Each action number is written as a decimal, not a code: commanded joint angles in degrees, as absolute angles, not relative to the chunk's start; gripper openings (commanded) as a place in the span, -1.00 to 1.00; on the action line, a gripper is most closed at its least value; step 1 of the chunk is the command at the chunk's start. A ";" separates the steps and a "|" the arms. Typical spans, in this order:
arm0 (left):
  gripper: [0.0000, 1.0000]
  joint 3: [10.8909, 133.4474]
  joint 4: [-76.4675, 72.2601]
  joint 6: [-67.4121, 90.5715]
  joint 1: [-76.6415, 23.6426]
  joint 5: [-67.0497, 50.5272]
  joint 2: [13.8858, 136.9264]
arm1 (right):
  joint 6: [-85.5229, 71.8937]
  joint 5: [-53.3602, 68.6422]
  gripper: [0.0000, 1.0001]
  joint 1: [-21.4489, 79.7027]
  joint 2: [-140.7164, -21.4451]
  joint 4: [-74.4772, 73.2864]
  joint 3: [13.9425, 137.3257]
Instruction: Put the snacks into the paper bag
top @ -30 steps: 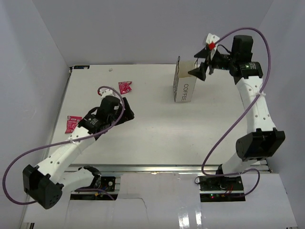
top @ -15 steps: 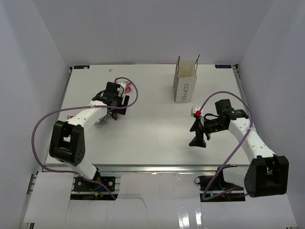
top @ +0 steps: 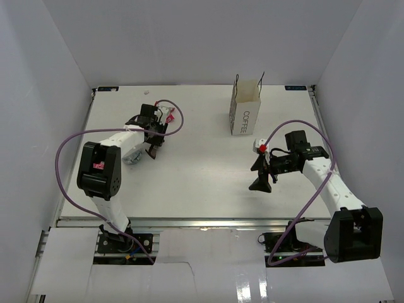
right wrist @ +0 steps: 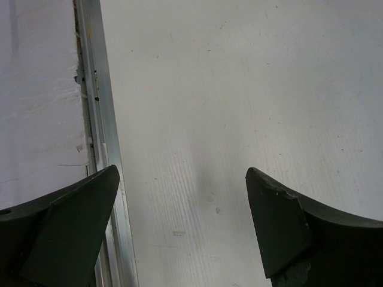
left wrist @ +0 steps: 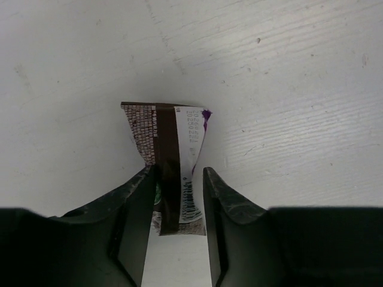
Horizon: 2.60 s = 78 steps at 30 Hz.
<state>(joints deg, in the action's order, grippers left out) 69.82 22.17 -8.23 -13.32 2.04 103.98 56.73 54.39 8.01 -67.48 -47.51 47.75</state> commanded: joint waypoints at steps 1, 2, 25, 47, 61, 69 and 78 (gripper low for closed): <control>-0.08 69.96 20.92 -8.53 -13.36 -1.84 103.09 | 56.07 56.43 0.84 8.09 -67.94 -46.06 48.34; -0.15 69.35 20.83 -8.26 -13.27 -1.85 103.18 | 55.99 56.43 0.83 8.09 -68.20 -46.05 48.34; -0.92 61.36 14.25 2.89 -14.06 -37.24 90.72 | 57.55 57.48 0.78 16.51 -75.14 -42.73 56.16; -0.88 50.45 2.90 20.04 -29.09 -55.37 86.13 | 88.59 38.41 0.76 41.39 -86.75 -36.72 66.01; -0.87 51.86 2.55 20.74 -29.09 -55.46 85.96 | 78.32 32.70 0.41 44.30 -85.43 -29.28 62.22; -0.40 50.71 0.88 22.59 -29.09 -54.76 84.82 | 75.41 31.91 -0.35 44.30 -85.34 -27.33 63.46; 0.42 58.17 6.22 21.37 -26.28 -47.91 79.46 | 72.17 30.84 -0.78 42.98 -81.13 -27.33 61.70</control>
<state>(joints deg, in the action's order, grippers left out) 52.69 4.73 23.14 -27.90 -50.65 84.55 74.56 30.26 43.70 -84.58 -28.53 61.93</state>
